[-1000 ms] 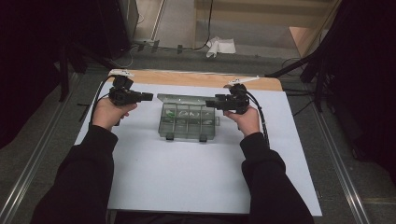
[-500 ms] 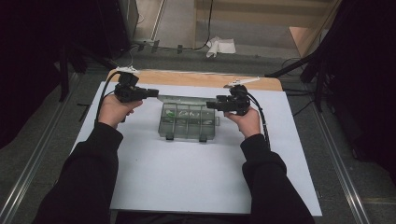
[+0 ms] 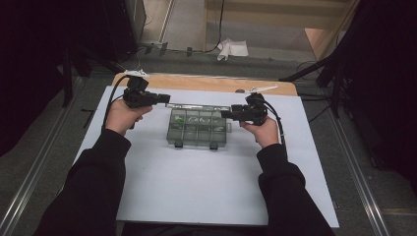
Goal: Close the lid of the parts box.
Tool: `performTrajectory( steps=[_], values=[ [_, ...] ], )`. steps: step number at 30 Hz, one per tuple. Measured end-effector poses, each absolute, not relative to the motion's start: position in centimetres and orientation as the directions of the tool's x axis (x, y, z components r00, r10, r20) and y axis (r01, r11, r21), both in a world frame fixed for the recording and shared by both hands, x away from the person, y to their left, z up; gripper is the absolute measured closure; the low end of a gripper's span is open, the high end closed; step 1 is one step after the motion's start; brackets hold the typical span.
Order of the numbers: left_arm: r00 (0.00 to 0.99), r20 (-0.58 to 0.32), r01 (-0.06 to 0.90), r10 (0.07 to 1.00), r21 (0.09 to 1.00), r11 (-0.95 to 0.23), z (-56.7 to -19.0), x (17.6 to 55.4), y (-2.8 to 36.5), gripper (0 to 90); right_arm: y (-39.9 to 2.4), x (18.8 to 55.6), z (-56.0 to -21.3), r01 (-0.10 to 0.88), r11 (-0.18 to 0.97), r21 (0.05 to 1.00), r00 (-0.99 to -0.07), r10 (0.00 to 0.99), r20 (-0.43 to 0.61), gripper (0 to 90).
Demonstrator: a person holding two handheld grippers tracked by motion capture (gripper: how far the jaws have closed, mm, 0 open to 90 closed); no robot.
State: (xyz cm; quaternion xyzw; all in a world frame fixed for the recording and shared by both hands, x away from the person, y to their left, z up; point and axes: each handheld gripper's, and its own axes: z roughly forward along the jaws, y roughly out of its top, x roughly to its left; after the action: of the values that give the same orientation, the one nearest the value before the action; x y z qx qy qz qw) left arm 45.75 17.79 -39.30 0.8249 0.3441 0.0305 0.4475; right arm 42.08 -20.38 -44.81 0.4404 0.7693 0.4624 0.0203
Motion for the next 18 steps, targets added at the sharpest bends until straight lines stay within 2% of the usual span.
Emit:
performTrajectory(
  steps=[7,18],
  values=[
    [0.769,-0.248,0.536,0.589,0.752,-0.384,-39.5,45.5,17.5,88.8,-20.9,41.2,-44.9,0.668,0.182,0.721,-0.603,0.7,0.383,31.6],
    [0.774,-0.283,0.544,0.566,0.755,-0.366,-39.9,45.0,17.8,88.9,-21.8,40.3,-44.8,0.675,0.167,0.719,-0.594,0.701,0.395,31.7]
  ],
)
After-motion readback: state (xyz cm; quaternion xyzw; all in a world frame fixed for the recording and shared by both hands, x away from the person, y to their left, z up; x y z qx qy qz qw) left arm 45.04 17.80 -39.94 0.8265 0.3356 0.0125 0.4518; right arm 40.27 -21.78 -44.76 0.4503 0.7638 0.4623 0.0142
